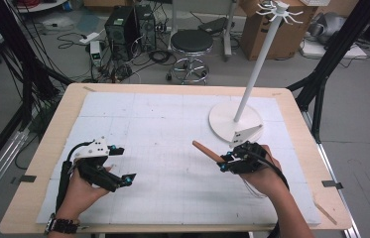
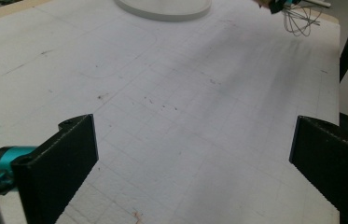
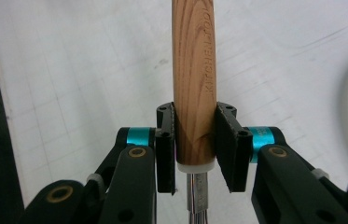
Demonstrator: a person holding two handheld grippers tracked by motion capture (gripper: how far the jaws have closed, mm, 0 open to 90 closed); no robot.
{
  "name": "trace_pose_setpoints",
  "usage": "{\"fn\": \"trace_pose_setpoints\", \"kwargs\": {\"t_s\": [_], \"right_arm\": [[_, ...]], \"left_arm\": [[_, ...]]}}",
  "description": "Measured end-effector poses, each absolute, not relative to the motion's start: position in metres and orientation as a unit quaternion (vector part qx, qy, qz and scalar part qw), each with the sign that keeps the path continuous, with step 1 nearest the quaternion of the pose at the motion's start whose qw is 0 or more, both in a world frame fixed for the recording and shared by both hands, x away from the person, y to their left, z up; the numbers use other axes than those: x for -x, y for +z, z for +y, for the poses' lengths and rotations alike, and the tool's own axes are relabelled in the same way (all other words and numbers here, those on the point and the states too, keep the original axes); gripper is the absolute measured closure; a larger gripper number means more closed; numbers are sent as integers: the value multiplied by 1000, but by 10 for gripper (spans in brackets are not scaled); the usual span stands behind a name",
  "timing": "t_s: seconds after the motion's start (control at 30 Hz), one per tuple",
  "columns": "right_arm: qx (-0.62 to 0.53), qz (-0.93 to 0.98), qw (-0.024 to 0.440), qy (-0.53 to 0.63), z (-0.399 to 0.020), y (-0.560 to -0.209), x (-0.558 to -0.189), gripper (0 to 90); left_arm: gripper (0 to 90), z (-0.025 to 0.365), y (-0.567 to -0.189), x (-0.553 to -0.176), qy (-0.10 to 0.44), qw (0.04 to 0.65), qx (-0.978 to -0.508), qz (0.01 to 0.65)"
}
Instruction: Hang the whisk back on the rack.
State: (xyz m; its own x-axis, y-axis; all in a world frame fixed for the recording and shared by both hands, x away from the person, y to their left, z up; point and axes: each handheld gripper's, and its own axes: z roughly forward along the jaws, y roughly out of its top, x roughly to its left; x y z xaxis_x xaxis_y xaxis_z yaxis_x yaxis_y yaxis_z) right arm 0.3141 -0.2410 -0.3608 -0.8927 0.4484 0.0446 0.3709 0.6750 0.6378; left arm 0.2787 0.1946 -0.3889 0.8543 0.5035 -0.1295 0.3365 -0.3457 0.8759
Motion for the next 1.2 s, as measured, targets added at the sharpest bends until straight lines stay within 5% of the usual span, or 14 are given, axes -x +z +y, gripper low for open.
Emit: {"fn": "trace_pose_setpoints", "kwargs": {"t_s": [1.2], "right_arm": [[-267, 821, 174, 473, -350, -233, -330, 709]], "left_arm": [[16, 198, -388, -279, 83, 513, -814, 259]]}}
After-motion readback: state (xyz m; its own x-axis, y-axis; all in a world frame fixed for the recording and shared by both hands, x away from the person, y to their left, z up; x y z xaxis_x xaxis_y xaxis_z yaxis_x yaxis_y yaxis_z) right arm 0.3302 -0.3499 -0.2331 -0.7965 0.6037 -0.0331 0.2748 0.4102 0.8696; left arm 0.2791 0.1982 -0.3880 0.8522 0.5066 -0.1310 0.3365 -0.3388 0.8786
